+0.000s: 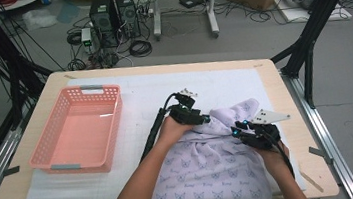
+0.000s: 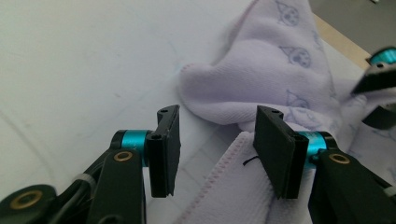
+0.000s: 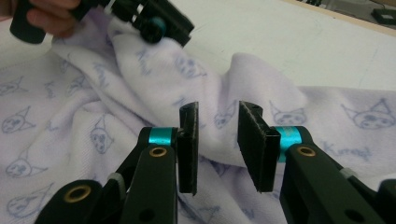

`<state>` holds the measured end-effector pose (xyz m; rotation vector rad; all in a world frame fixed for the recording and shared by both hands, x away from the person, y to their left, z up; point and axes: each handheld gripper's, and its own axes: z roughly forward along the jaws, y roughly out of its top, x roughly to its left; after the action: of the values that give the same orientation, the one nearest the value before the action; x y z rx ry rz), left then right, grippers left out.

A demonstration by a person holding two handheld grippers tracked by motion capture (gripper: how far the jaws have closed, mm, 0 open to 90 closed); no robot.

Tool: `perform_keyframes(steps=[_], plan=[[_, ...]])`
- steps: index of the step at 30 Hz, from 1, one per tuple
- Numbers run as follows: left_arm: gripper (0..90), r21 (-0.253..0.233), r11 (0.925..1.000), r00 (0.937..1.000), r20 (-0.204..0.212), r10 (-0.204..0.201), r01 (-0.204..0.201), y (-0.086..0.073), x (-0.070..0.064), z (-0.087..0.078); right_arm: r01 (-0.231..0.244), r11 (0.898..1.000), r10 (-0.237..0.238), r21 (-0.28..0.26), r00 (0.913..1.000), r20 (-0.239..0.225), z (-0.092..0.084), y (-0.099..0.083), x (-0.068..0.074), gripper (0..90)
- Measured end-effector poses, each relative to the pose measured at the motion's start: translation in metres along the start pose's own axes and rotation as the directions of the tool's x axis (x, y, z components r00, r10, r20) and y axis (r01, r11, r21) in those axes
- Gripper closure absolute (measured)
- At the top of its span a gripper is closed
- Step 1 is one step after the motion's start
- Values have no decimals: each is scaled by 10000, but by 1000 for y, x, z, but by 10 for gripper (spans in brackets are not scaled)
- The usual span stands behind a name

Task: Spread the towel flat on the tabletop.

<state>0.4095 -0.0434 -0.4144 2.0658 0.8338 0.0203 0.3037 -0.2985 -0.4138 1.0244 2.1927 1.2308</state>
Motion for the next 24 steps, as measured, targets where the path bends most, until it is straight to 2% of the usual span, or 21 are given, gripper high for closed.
perform_keyframes(steps=[2, 4, 6, 9, 11, 12, 13, 16, 18, 19, 20, 21, 23, 24], plan=[[507, 315, 9990, 9995, -29, 313, -312, -2, -2, 3, -45, 10000, 45, -50, 10000, 50, -1, 0, -2, 683], [533, 878, 9932, 9965, -260, 789, -763, -4, -5, 6, -81, 10000, 81, -24, 10000, 32, -1, -1, -2, 683], [634, 1208, 9875, 9943, -221, 1047, -1013, -6, -6, 9, -77, 10000, 77, -13, 10000, 37, -1, -1, -2, 681], [796, 1290, 9838, 9906, -408, 1306, -1244, -7, -9, 10, -132, 9999, 132, 8, 9999, 30, -1, -1, -2, 680], [843, 971, 9874, 9896, -594, 1312, -1251, -7, -8, 7, -143, 9999, 143, -9, 9999, 38, -1, -1, -3, 677], [853, 683, 9919, 9910, -729, 1122, -1073, -6, -6, 2, -134, 9999, 134, -12, 9999, 58, -1, -2, -3, 677], [859, 558, 9929, 9908, -795, 1096, -1053, -5, -5, 0, -224, 9997, 224, -5, 9997, 50, -2, -2, -3, 676], [866, -419, 9973, 9868, -1532, 531, -602, 0, 8, -20, -269, 9996, 270, -69, 9996, 107, -2, -2, -4, 674], [867, -1046, 9939, 9757, -2190, 112, -349, 2, 18, -34, -287, 9996, 288, -73, 9995, 133, -2, -2, -4, 673], [867, -1305, 9912, 9685, -2490, -94, -239, 3, 23, -42, -343, 9994, 344, -62, 9993, 146, -2, -2, -4, 673], [867, -1586, 9873, 9587, -2823, -349, -108, 3, 29, -49, -376, 9993, 377, -60, 9991, 172, -2, -2, -4, 671], [867, -1848, 9828, 9464, -3180, -569, -30, 2, 35, -56, -352, 9994, 353, -58, 9992, 190, -1, -2, -4, 671], [866, -2554, 9667, 9081, -4015, -1187, 135, 1, 46, -72, -356, 9993, 358, -58, 9990, 260, -1, -2, -4, 671], [866, -2771, 9606, 8951, -4232, -1405, 198, 0, 49, -77, -403, 9992, 404, -46, 9987, 297, 0, -2, -4, 671]])
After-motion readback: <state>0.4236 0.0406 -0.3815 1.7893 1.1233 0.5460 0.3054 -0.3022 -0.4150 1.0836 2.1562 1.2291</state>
